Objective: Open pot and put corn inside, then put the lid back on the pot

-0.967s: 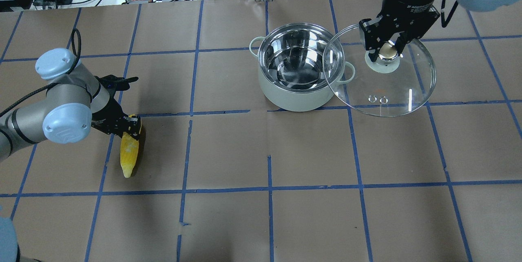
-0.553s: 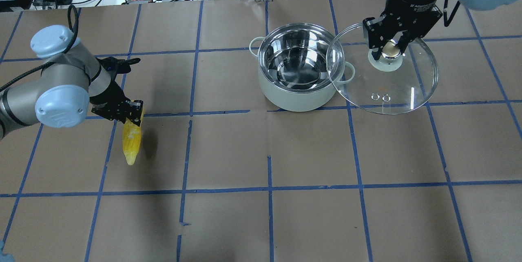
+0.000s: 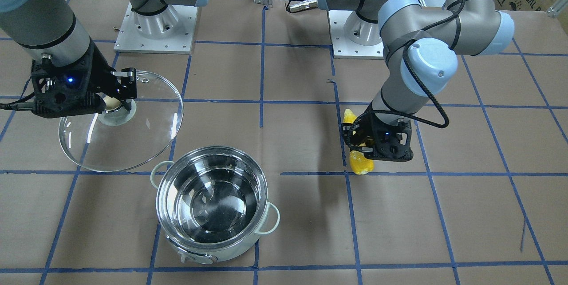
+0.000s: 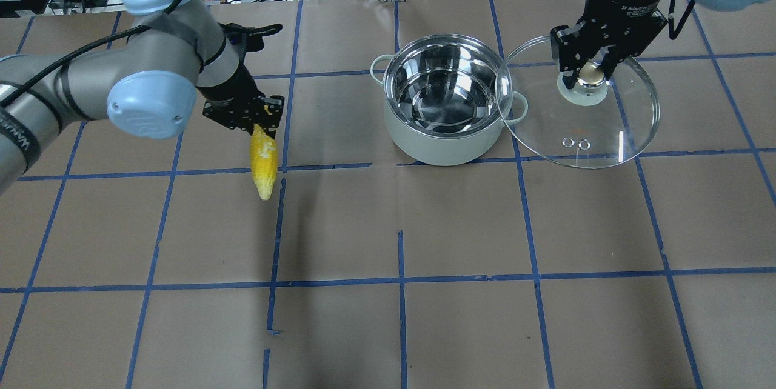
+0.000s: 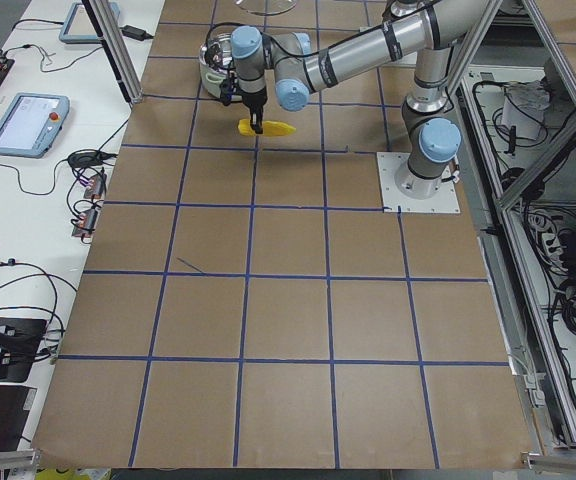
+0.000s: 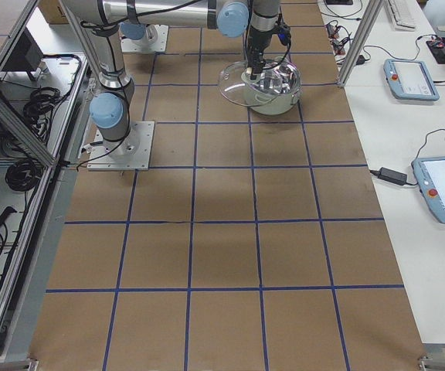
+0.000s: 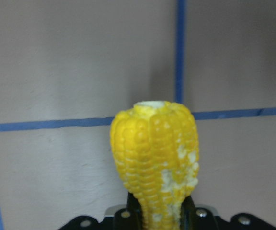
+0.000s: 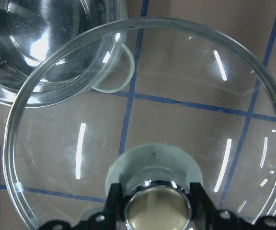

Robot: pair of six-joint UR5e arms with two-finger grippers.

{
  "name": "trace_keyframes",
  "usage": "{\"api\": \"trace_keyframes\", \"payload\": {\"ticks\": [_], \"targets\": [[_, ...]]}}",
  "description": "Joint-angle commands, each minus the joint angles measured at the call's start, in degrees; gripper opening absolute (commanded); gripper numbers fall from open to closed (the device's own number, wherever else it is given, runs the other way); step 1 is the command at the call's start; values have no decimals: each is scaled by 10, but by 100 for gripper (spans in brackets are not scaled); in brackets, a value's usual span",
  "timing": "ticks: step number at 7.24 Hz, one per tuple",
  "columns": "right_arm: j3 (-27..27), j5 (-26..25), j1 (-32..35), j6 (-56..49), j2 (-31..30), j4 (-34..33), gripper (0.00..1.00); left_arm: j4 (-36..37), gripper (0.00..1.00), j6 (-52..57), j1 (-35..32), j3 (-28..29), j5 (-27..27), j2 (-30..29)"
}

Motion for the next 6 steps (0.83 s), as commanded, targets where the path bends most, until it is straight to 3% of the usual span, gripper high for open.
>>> {"api": "trace_keyframes", "payload": {"ticks": [1, 6], "targets": [[2, -1, -37, -17, 1, 2, 34, -42, 24, -76, -76, 119, -11, -55], [2, -16, -63, -19, 4, 1, 34, -77, 23, -220, -183, 389, -29, -246]]}}
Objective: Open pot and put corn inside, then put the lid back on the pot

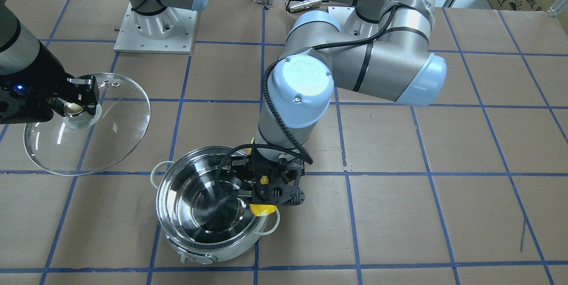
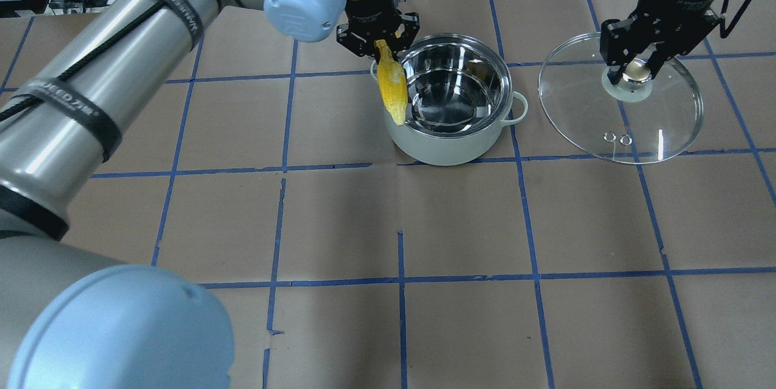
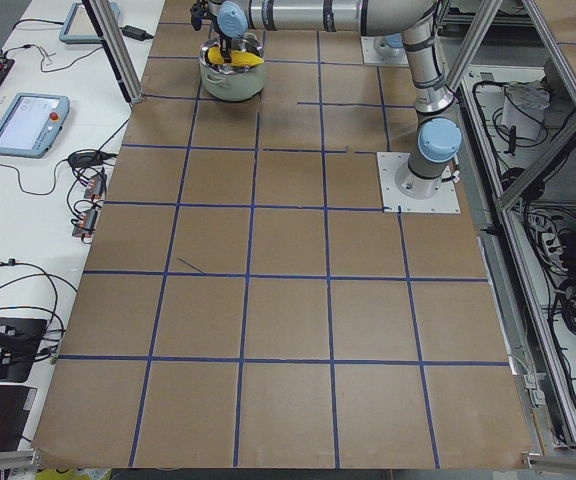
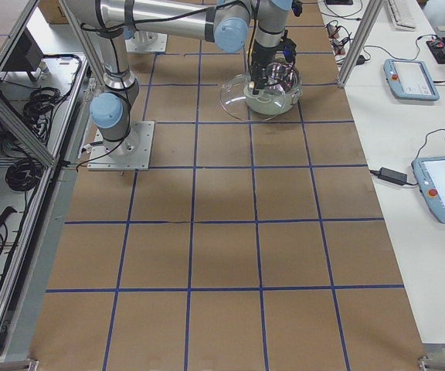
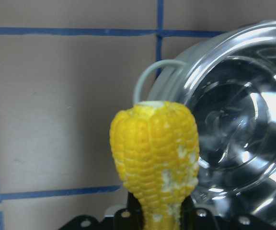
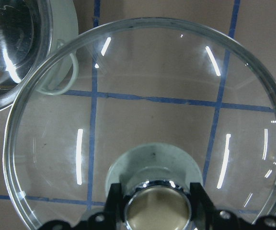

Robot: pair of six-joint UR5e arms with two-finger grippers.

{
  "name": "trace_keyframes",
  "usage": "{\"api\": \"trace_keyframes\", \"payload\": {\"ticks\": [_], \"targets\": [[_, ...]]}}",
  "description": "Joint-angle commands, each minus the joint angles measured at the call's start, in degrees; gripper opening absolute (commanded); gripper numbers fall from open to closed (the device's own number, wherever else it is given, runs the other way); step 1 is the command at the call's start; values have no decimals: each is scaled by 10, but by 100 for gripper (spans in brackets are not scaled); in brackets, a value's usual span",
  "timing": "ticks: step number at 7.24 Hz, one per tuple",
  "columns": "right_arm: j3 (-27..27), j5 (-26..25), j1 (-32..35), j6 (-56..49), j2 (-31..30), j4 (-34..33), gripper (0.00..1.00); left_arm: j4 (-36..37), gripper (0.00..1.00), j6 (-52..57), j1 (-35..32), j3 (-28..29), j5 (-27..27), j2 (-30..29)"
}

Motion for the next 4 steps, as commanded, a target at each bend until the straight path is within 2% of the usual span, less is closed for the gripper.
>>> {"api": "trace_keyframes", "payload": {"ticks": [1, 2, 3, 4], "targets": [[1, -8, -3, -9, 0, 1, 34, -4, 23, -46, -30, 81, 1, -69], [4, -8, -8, -11, 5, 1, 34, -4, 23, -46, -30, 83, 1, -78], [5, -7, -19, -19, 6, 2, 34, -1, 28, -47, -31, 82, 1, -90], [8, -6, -25, -21, 6, 1, 34, -4, 57, -45, -32, 75, 4, -95]]}}
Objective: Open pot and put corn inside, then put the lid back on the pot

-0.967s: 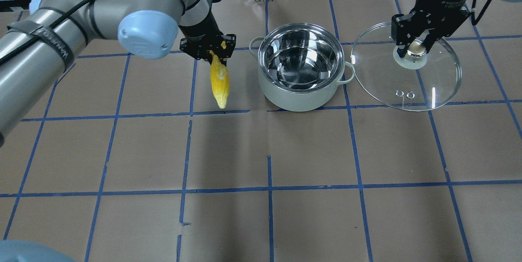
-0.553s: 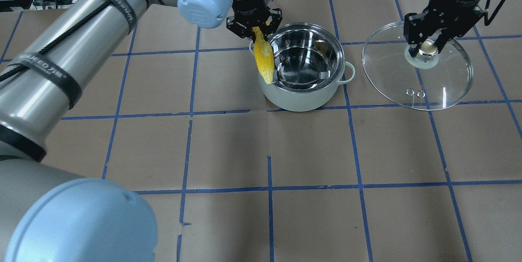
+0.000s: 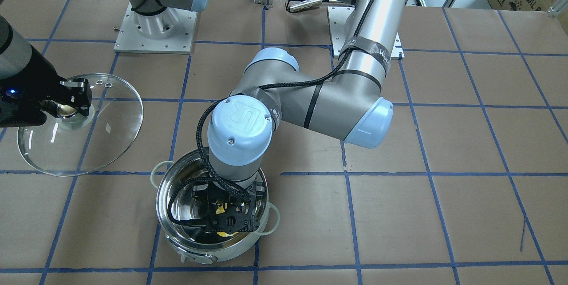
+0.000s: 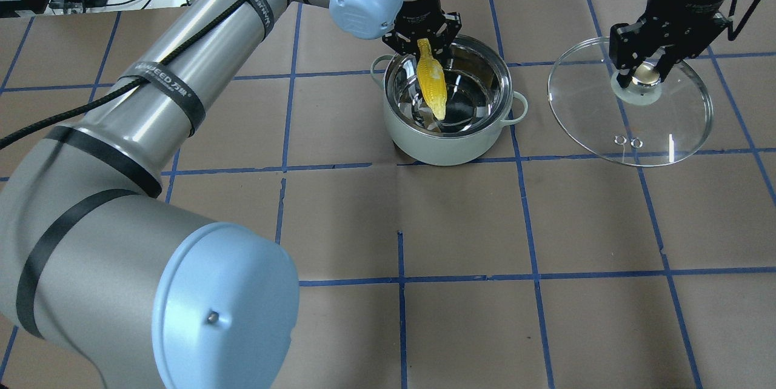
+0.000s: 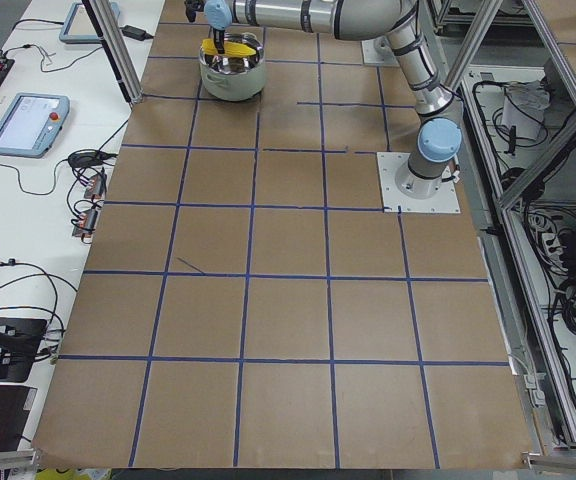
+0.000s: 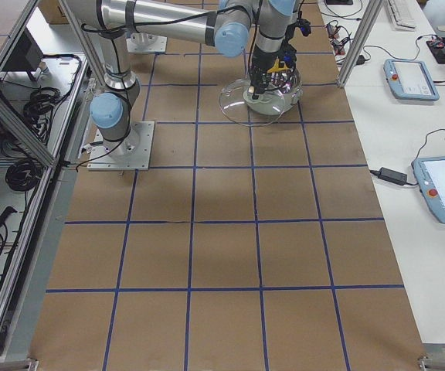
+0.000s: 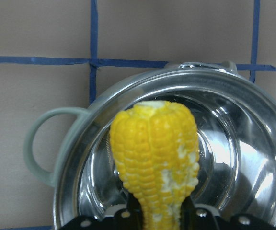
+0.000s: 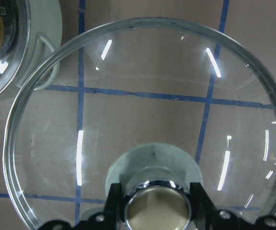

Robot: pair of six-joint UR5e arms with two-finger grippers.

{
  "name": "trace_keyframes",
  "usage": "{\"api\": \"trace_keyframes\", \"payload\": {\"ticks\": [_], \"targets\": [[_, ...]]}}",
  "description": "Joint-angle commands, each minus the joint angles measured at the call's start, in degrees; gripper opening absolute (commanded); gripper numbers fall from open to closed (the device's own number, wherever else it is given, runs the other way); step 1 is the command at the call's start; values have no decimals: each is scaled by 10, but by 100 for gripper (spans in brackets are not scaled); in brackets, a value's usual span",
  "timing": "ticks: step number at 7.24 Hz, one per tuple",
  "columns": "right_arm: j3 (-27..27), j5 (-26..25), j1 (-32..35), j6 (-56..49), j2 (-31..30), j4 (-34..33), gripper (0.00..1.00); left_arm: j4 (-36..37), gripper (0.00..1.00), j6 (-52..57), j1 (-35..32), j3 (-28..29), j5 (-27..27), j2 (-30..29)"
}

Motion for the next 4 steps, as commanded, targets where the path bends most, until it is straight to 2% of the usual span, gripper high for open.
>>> {"api": "trace_keyframes", "payload": {"ticks": [1, 4], "targets": [[4, 1, -9, -4, 1, 0, 34, -1, 99, 0, -7, -12, 4, -13], [9, 2, -8, -3, 0, 0, 34, -1, 100, 2, -13, -18, 4, 1]]}}
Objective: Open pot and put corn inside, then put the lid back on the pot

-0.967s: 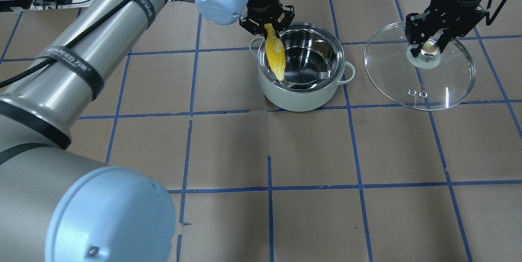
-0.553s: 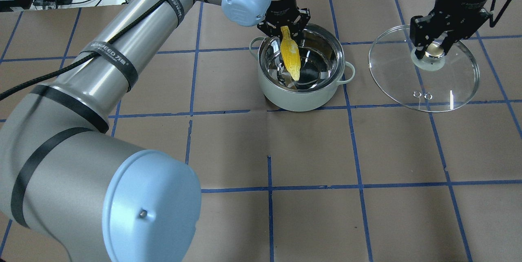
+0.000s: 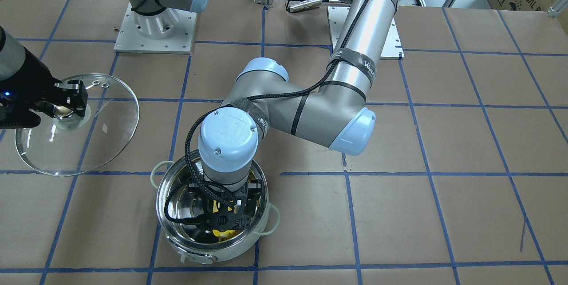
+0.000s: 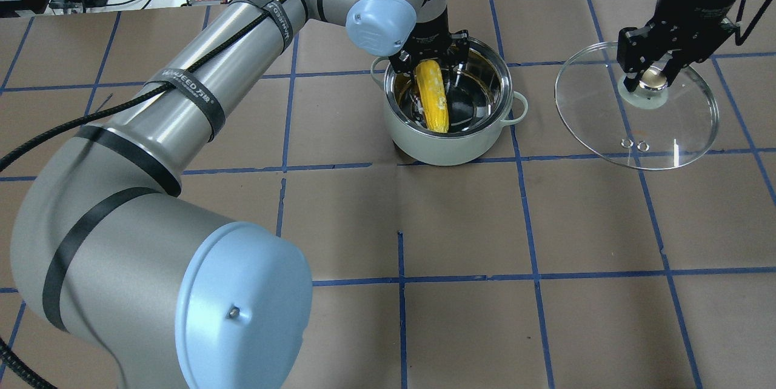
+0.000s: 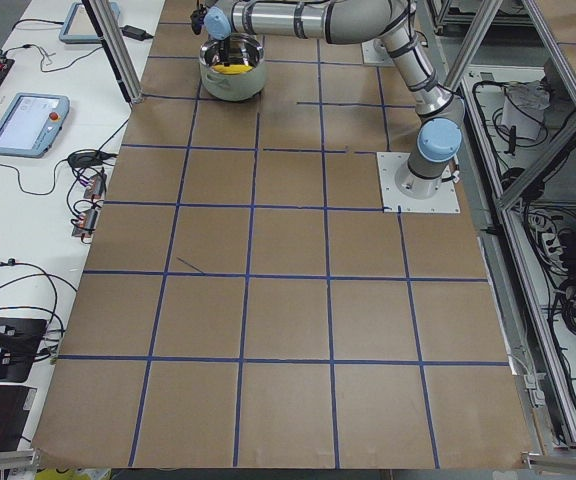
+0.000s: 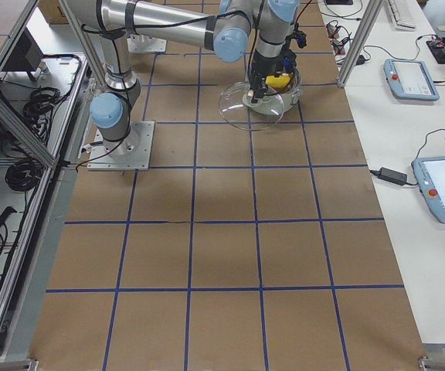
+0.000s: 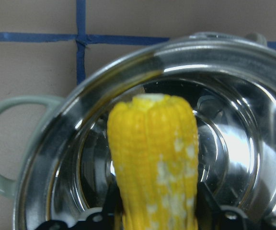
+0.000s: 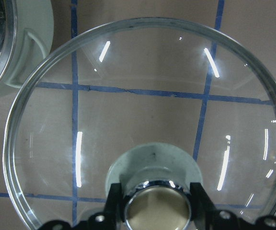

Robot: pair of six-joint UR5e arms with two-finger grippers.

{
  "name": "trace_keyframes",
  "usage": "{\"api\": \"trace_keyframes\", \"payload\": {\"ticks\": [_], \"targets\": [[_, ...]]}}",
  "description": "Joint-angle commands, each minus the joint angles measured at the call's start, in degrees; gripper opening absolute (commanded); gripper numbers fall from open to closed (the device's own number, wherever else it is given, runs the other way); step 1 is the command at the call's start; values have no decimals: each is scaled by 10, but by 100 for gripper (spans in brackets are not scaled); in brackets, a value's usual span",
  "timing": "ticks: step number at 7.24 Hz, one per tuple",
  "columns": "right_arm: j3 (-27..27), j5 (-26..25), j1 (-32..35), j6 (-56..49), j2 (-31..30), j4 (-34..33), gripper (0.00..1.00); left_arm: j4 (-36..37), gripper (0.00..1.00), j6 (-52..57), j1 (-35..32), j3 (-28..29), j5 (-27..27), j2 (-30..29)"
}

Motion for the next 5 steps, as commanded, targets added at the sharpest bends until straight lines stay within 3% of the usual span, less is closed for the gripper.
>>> {"api": "trace_keyframes", "payload": {"ticks": [1, 4, 5], "targets": [[-2, 2, 1, 7, -5, 1, 34, 0, 100, 3, 4, 0, 0, 13], [-11, 9, 82, 75, 6, -21, 35, -47, 100, 128, 65, -37, 13, 97], [-16, 8, 134, 96, 28, -53, 35, -48, 100, 176, 85, -72, 63, 143]]}}
